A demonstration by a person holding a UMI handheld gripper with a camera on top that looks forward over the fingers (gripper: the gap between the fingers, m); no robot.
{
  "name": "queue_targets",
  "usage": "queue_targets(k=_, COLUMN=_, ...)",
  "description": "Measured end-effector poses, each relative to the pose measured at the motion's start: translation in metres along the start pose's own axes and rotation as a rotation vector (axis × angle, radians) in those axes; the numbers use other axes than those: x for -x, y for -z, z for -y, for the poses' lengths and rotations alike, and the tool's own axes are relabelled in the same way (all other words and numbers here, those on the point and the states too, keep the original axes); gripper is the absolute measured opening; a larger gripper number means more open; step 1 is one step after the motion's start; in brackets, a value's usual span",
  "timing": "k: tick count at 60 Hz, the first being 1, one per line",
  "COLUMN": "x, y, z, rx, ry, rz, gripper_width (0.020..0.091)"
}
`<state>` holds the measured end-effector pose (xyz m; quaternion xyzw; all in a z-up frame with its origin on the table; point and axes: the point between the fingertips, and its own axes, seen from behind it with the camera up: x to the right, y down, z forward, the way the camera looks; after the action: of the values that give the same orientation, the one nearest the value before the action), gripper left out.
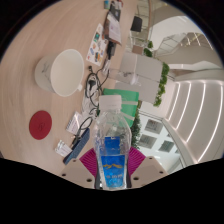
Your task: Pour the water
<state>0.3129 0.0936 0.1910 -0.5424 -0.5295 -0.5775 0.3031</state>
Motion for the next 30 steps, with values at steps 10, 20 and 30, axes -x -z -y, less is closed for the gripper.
queue_targets(k=10, x=-0.014, y=-0.002, z=0.025, rx=-0.019, ry=0.436, rz=0.015, gripper_width=0.035)
queue_targets(k=20, x=-0.021, y=0.0, z=0.025, rx=0.018, ry=0.581, rz=0.047, gripper_width=0.0351)
queue_targets(k=30, x=-0.031, y=-0.011, z=0.034, rx=-0.008, ry=0.341, rz=0.066, gripper_width=0.035)
